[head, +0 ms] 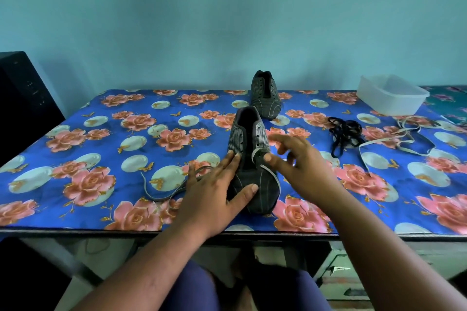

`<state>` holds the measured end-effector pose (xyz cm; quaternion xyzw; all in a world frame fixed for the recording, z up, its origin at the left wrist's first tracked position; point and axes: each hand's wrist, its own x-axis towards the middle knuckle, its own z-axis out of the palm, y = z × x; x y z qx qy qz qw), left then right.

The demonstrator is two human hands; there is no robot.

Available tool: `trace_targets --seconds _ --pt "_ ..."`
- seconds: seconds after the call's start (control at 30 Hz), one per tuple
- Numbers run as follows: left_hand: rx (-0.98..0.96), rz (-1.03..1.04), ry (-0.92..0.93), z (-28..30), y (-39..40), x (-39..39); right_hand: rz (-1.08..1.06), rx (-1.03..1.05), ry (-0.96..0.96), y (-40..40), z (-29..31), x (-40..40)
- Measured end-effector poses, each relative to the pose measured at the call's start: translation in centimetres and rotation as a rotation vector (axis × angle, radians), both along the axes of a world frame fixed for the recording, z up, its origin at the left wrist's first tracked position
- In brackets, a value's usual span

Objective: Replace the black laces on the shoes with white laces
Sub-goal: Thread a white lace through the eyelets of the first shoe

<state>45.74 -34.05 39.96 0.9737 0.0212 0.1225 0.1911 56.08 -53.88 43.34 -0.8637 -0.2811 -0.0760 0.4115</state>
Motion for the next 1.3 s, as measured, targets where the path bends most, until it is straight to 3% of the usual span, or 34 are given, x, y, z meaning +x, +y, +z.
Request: trace_targets --seconds 0.27,0.5,0.63,0.8,0.93,1.07,1.17,1.3 --pt "-0.006 -0.002 0.004 -0.2 0.1 0.1 0.043 -0.159 -0.214 0.6 -0.5 0.6" --pt "-0.005 0.003 0.027 -0.2 0.1 -0.1 -0.417 0.196 -0.167 -3.5 2.6 4.3" --pt "-0.023 0.004 0.051 0.0 0.1 -0.2 -0.581 0.140 -0.070 -5.8 2.2 6.4" --pt "-0.041 0.011 -0.009 -0.1 0.2 -0.2 -0.372 0.010 0.058 -4.2 1.6 2.5" --pt "-0.124 0.061 -0.301 -0.5 0.8 -0.5 -0.178 -0.172 0.101 -2.5 -0.3 -2.8" --pt "-0.135 0.094 -0.499 -0.3 2.2 -1.6 -0.179 -0.215 0.139 -2.4 -2.4 -5.2" --pt "-0.108 0.221 -0.447 -0.2 4.5 -3.2 -0.225 -0.203 0.158 -2.7 -2.5 -6.0" --pt "-0.005 0.502 -0.220 0.2 9.1 -5.1 -0.232 -0.208 0.243 -2.5 -2.2 -6.5"
